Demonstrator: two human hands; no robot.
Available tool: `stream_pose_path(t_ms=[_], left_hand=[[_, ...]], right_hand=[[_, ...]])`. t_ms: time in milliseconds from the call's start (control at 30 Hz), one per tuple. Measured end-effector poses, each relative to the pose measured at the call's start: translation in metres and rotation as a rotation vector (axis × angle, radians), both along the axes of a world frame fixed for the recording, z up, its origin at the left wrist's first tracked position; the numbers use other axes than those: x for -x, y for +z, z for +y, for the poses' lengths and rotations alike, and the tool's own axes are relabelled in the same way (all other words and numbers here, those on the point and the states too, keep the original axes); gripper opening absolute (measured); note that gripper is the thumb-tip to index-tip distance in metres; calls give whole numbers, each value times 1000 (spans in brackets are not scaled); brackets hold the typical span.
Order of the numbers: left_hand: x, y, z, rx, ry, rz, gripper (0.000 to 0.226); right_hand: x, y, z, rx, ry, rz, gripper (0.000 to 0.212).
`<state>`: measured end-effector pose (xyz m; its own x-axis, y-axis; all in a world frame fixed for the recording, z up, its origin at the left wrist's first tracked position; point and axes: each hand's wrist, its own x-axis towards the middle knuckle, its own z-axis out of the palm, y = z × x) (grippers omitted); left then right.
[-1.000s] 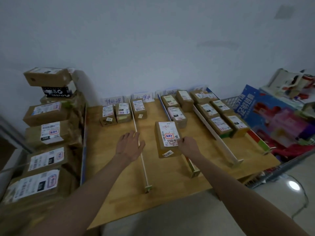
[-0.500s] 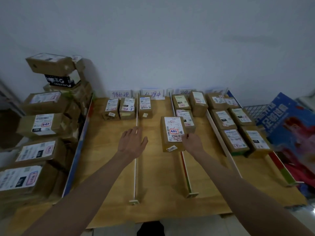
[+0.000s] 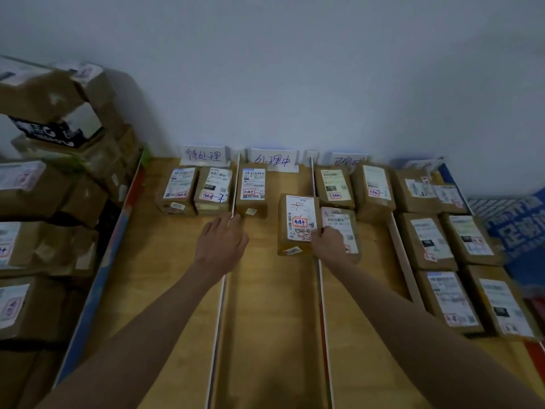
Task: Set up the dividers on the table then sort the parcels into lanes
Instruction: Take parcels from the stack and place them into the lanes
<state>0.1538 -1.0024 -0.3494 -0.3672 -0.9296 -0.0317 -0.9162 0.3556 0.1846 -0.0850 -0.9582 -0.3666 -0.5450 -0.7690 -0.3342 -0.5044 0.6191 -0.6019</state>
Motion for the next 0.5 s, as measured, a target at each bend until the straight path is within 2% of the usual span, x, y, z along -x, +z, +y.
stream_pose_path(t_ms=[200,367,500], left_hand=[[8,-34,-46,-35,15,-17,50],[6,-55,-70,-51,26,-18,51],[5,-62,-82,-46,18,-25,60]], right_hand=[[9,-29,-76,-26,31,24,33],[18,-40,-122,-144,152,92,35],[15,-55,-144,-156,118,148,36]])
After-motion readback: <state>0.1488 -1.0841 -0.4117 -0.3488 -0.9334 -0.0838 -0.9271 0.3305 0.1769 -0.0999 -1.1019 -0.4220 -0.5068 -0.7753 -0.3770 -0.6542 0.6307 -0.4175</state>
